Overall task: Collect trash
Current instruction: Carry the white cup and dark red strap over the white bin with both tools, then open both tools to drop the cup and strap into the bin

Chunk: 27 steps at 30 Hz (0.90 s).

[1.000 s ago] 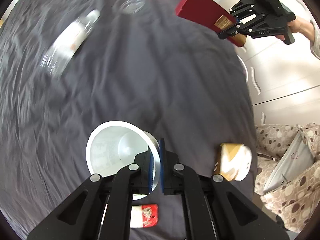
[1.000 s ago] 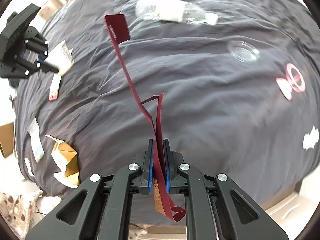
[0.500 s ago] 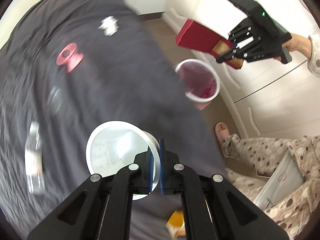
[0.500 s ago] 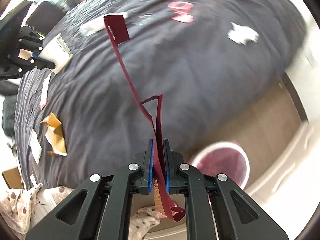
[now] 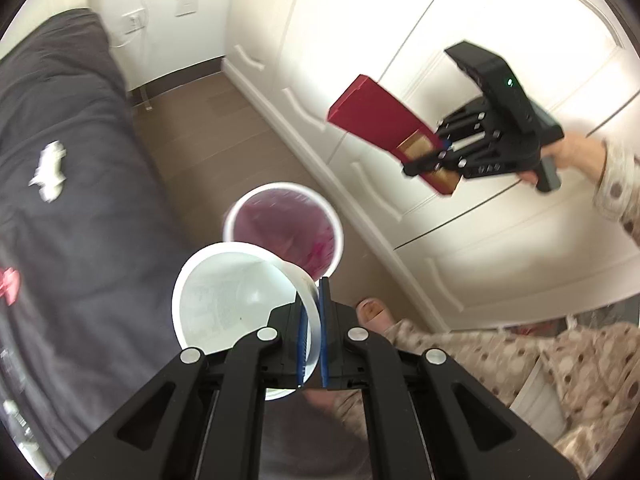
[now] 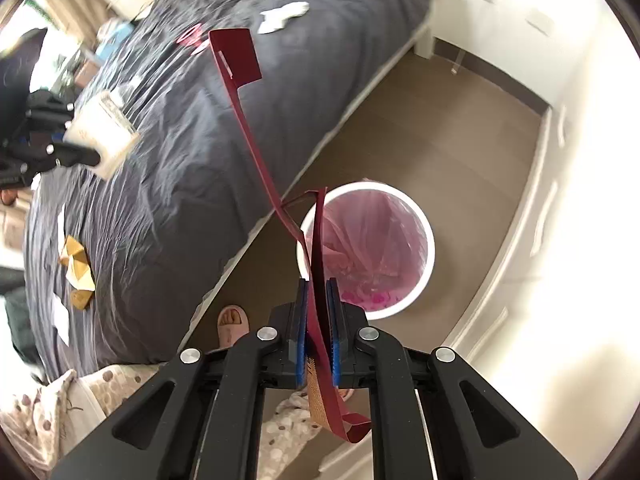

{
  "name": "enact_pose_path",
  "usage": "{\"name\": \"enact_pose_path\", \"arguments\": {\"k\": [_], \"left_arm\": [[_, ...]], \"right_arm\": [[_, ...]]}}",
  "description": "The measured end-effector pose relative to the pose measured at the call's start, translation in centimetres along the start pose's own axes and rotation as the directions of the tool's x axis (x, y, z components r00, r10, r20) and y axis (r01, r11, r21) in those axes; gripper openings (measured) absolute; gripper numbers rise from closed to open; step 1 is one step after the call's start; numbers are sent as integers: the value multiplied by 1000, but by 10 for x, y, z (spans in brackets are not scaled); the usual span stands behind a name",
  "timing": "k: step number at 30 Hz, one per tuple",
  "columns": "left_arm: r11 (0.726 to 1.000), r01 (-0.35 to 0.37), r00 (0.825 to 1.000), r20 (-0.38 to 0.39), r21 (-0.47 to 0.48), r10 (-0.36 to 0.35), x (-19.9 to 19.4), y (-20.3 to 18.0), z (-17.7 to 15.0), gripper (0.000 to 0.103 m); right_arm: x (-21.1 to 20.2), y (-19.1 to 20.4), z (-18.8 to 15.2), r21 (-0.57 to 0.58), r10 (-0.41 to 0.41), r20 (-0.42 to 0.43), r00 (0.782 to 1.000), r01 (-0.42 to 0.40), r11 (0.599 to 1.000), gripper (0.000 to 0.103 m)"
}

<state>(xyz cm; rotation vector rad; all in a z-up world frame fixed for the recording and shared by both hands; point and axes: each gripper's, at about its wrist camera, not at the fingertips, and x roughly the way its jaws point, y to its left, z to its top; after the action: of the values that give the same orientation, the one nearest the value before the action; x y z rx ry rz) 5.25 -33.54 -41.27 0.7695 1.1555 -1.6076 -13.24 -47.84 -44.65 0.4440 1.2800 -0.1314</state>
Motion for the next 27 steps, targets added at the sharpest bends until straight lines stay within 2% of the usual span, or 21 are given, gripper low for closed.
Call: {"name": "enact_pose_path", "arguments": {"k": [4, 9, 16, 20, 22, 23, 24, 25, 26, 27], "left_arm": [[999, 40, 999, -6, 6, -40, 38, -15, 24, 5], [997, 72, 997, -20, 16, -72, 89, -20, 48, 5], [998, 58, 997, -53, 38, -56, 139, -21, 55, 5], [998, 60, 997, -48, 2, -60, 152, -15, 57, 6], [998, 60, 997, -56, 4, -60, 160, -13, 57, 6], [998, 57, 997, -60, 9, -57, 164, -14, 57, 6], [998, 58, 996, -66, 18, -57, 166, -15, 57, 12], [998, 52, 996, -69, 26, -50, 170, -15, 57, 23], [999, 42, 997, -69, 28, -40, 171, -15, 57, 54], [999, 24, 998, -61, 31, -22, 172, -14, 57, 85]], "right_arm": [[8, -33, -15, 65, 45, 34, 998, -47, 997, 8], [36, -57, -17, 101, 104, 68, 992, -111, 989, 8], [82, -74, 1, 65, 148, 42, 988, -151, 986, 8], [95, -75, 10, 55, 158, 34, 987, -159, 986, 9], [101, -73, 15, 49, 157, 28, 987, -158, 986, 11], [105, -73, 17, 44, 164, 26, 986, -165, 985, 20], [108, -73, 18, 46, 165, 23, 986, -166, 985, 36], [114, -73, 19, 53, 163, 13, 986, -164, 985, 49], [116, -74, 20, 53, 156, 18, 988, -157, 986, 67], [118, -73, 21, 47, 146, 26, 989, -147, 988, 68]]}}
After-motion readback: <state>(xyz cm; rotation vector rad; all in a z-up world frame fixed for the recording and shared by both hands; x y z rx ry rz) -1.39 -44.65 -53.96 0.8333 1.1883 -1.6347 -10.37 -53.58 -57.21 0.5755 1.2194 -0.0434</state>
